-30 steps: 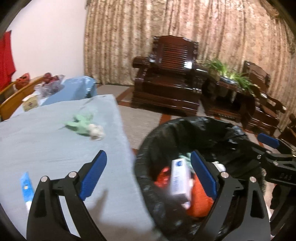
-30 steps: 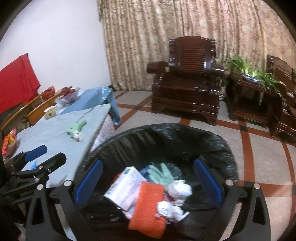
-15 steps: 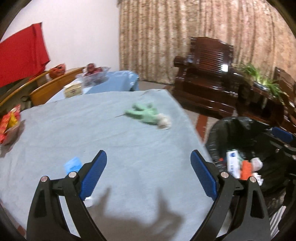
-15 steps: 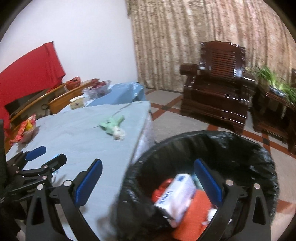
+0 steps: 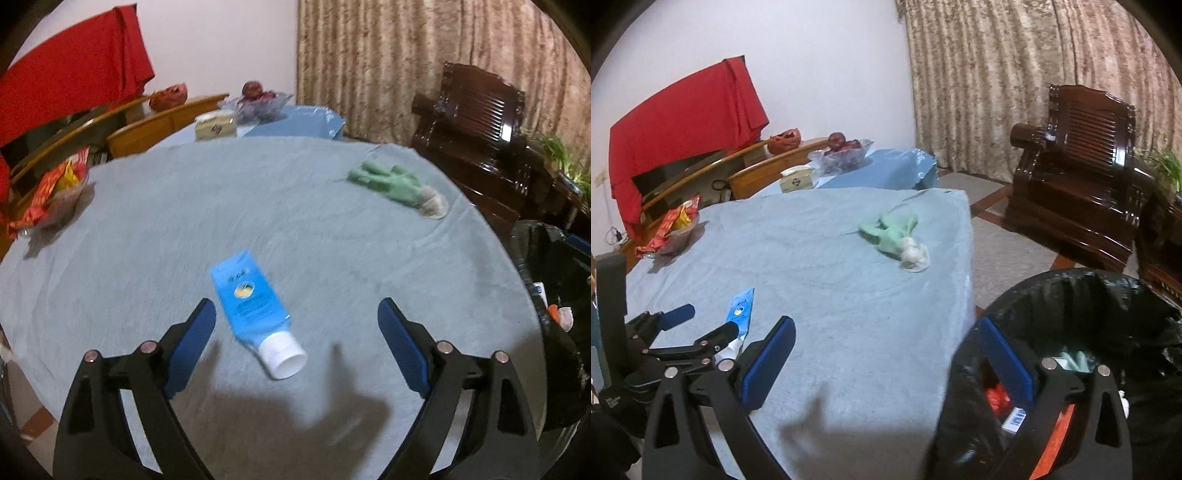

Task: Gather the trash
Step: 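Move both tools back over the table toward the blue tube and glove, then grasp the blue hand-cream tube with the left tool while the right tool grasps the green glove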

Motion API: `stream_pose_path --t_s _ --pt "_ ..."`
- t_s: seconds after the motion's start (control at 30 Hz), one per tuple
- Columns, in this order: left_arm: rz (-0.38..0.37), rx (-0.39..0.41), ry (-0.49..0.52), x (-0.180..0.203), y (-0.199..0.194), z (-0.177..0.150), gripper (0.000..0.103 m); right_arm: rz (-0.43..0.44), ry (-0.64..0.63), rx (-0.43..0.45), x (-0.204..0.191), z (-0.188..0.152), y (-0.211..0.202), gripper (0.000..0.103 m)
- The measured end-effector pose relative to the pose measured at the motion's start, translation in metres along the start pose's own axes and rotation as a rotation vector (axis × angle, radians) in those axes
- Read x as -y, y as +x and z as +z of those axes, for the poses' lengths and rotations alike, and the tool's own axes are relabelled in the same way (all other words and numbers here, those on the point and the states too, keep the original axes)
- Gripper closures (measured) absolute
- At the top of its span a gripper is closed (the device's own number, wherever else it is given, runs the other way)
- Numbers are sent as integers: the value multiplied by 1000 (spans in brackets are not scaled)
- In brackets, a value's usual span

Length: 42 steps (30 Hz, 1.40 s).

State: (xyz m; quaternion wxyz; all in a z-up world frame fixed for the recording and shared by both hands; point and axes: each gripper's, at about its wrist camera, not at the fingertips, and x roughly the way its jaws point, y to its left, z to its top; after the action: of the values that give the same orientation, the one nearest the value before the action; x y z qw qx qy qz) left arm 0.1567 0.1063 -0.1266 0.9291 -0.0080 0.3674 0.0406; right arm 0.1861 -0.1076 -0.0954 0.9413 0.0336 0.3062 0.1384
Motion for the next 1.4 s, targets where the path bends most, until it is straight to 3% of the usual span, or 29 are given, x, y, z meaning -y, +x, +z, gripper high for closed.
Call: stream_pose_path --t_s 0.17,0.47,0.6,0.73,0.8,0.97,1.07,1.1,1.17,1.4 --pt "-9 -41 -27 -10 15 -8 25 4 -15 -19 -9 -3 9 6" --pt "-18 -116 -50 -20 37 -23 57 9 -40 -39 -21 -3 22 6" --pt "-33 -116 -61 -36 32 -24 64 17 -47 -47 -25 -4 27 6" --pt "-28 -134 -72 -47 30 -25 63 28 -56 -59 -30 -7 33 6" --pt "-26 -139 -89 -49 31 -25 44 33 -58 -67 -32 -9 35 6" --pt "-31 -162 -98 -46 43 -23 43 39 -70 -76 -36 -11 39 6" --pt "-18 -157 -88 -42 47 -24 48 35 -70 -75 -37 -11 40 6" --pt "-22 -152 -90 -42 46 -24 58 33 -69 -74 -37 -10 41 6" --pt "-29 -145 -105 -45 46 -23 64 32 -67 -73 -39 -9 43 6" --pt "-36 -114 -120 -45 40 -19 67 34 -69 -61 -40 -2 48 6"
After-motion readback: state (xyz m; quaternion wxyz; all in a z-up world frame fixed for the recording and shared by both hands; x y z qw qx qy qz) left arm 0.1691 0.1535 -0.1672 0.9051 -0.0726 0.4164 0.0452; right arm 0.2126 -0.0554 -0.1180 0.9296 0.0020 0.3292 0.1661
